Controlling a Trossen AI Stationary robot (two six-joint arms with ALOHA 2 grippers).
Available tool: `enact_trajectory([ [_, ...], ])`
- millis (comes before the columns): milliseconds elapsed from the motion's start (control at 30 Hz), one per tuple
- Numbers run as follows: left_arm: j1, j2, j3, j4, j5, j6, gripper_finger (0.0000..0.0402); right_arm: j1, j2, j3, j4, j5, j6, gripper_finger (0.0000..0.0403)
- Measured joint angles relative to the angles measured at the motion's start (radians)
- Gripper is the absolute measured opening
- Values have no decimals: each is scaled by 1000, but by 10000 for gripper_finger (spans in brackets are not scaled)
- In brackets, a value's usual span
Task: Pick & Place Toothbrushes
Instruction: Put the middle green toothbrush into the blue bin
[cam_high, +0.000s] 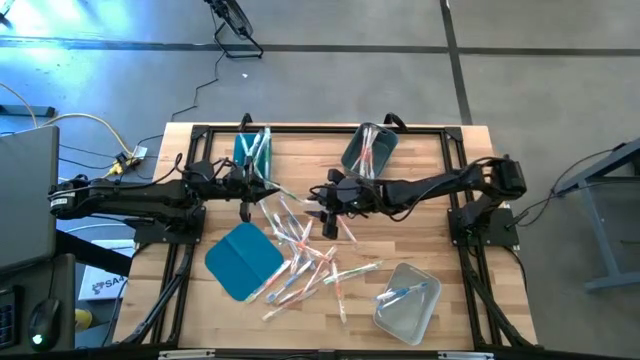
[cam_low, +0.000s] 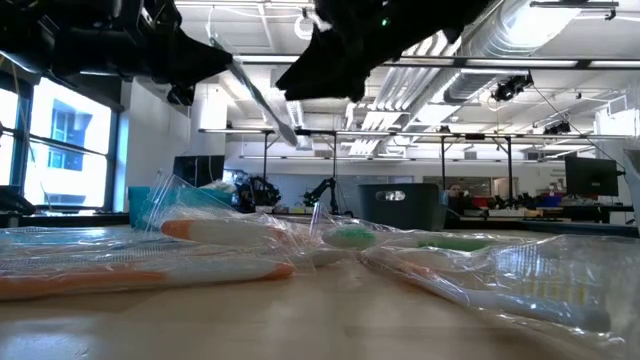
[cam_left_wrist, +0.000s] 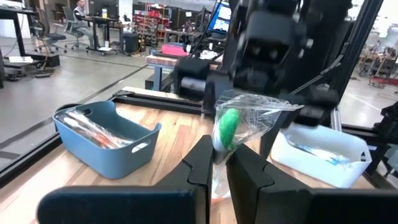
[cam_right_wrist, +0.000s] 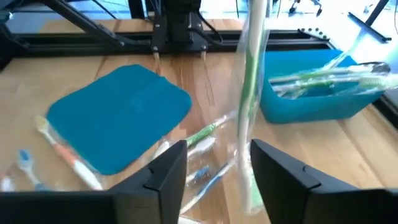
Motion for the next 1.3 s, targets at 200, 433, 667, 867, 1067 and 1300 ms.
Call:
enact_trajectory([
  [200, 0, 0, 0, -6, 1, 13, 26, 3, -128, 0, -186, 1, 1, 196],
  [433, 0, 0, 0, -7, 0, 13, 26, 2, -245, 0, -389, 6, 89, 191],
  [667, 0, -1, 0, -7, -4, 13, 26, 2, -265, 1, -448, -2, 160, 130],
  [867, 0, -1, 0, -9, -5, 13, 26, -1, -251, -1, -449, 8, 133, 64],
  [1067, 0, -1, 0, -14, -6, 13, 26, -3, -252, -1, -428, 6, 137, 30],
  [1300, 0, -1, 0, -14, -8, 8, 26, -2, -252, 0, -427, 3, 90, 23],
])
